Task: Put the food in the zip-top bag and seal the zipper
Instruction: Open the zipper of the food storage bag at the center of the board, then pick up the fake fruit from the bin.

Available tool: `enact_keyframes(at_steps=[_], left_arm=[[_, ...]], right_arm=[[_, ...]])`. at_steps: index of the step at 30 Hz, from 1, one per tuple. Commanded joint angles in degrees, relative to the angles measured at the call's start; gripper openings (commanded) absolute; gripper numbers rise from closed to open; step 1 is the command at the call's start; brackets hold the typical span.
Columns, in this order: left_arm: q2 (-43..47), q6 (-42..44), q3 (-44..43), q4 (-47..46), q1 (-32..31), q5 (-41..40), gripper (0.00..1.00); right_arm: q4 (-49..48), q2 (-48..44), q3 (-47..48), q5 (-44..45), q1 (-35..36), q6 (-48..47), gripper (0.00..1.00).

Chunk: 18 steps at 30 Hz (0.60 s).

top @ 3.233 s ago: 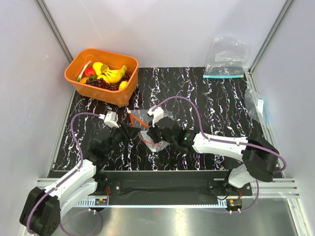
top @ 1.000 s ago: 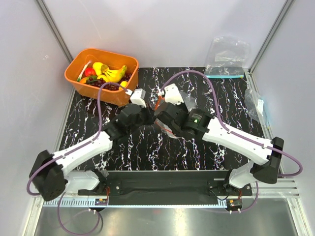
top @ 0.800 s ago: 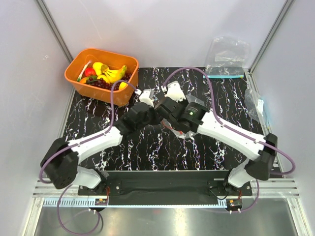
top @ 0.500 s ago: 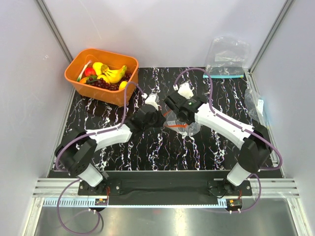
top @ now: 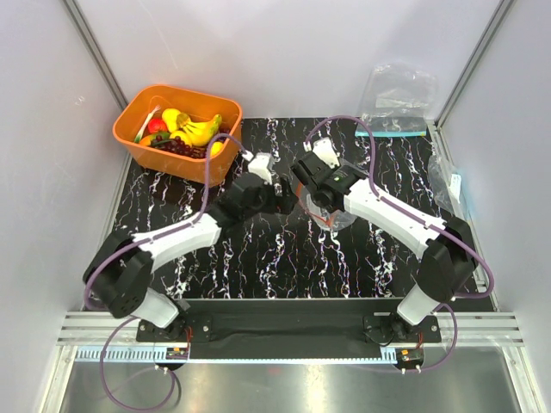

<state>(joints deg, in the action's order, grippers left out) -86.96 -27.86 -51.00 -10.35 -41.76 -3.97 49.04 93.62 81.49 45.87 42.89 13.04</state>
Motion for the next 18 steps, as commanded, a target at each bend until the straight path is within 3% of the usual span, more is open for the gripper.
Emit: enact_keyframes(at_steps=[1, 6, 8, 12, 18], left_arm=[[7.0, 1.6, -2.6, 0.0, 3.2, 2.5, 0.94], [14.5, 0.2, -3.8, 3.8, 10.3, 4.2, 0.97], [15.0, 0.9, -7.4, 12.7, 13.4, -0.1, 0.99], [12.2, 2.4, -18.1, 23.2, 18.9, -9.1, 0.99], [1.7, 4.7, -31.6, 29.4, 28.2, -10.3, 0.99]], right_arm=[[-3.8, -0.9, -0.6, -1.4, -0.4, -0.1, 0.00], [-3.7, -0.5, -0.2, -1.3, -1.0, 0.8, 0.00], [-3.9, -0.9, -0.4, -1.7, -1.1, 0.8, 0.00], [-4.5, -1.1, -0.5, -4.3, -1.1, 0.8, 0.00], [-3.4, -1.4, 0.1, -6.0, -1.1, 1.3, 0.00]])
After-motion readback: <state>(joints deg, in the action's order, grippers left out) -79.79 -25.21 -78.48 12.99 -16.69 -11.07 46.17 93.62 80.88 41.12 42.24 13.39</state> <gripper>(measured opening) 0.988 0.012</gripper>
